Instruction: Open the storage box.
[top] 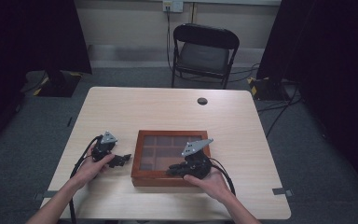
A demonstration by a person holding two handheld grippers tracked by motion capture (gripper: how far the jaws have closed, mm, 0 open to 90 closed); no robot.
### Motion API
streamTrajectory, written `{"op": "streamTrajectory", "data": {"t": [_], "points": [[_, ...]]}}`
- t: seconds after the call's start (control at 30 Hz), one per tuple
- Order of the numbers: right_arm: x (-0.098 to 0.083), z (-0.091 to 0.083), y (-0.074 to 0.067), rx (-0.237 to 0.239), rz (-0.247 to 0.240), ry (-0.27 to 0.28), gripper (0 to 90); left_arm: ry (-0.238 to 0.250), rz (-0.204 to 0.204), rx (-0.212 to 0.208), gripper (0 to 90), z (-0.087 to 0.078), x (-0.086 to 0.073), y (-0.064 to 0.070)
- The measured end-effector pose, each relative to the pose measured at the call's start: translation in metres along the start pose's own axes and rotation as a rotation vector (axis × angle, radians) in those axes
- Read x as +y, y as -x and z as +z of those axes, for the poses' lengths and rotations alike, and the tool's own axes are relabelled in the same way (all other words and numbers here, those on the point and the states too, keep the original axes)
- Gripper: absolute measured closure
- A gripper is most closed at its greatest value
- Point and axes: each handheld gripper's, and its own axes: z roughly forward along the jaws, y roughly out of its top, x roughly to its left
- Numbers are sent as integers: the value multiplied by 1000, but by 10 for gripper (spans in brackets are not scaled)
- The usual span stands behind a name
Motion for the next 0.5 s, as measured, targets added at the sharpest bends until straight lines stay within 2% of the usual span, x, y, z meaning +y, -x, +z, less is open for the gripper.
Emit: {"op": "streamTrajectory", "data": {"t": [0.5], "points": [[8,-10,0,-5,-7,21,811,-2,4,-2,62,0,0,0]]}}
